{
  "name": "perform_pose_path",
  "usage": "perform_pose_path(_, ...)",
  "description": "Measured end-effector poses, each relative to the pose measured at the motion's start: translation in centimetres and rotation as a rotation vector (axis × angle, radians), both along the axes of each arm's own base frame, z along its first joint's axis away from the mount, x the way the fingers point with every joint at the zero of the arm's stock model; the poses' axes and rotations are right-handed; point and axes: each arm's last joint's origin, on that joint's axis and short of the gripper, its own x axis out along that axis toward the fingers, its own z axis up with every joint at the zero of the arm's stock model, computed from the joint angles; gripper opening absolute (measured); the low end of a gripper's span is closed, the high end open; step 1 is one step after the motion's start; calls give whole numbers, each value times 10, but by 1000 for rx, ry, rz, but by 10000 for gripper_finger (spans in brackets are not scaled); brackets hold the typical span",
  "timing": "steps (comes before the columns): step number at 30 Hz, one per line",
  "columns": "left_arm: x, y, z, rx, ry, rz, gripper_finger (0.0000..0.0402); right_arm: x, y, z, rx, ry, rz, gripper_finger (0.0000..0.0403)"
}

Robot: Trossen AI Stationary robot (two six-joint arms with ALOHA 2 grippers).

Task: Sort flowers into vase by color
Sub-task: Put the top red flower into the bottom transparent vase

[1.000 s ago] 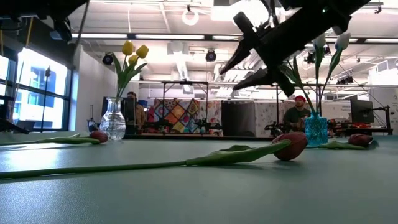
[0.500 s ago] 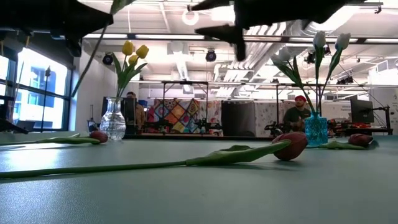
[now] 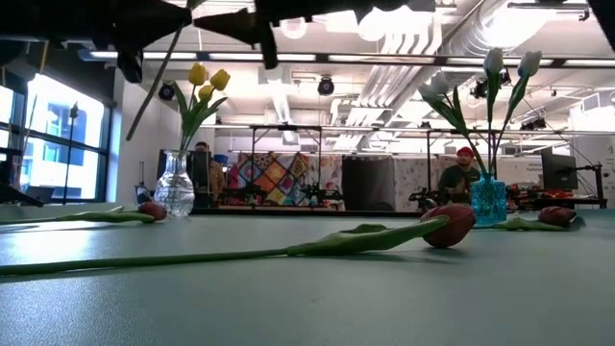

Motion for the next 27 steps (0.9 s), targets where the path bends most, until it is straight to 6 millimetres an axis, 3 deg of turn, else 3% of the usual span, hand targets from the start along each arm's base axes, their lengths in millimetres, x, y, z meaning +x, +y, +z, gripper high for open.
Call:
perform_pose_path(6, 2, -1, 5, 23, -5, 4, 0, 17, 1, 6, -23, 19, 20, 160)
perform_pose_path(14, 2, -1, -1, -118, 21, -17, 5, 18, 1, 7, 0, 38, 18, 17)
perform_pose_path(27, 3, -3, -4, -138, 52, -93, 92, 16, 18, 3, -28, 74, -20, 4)
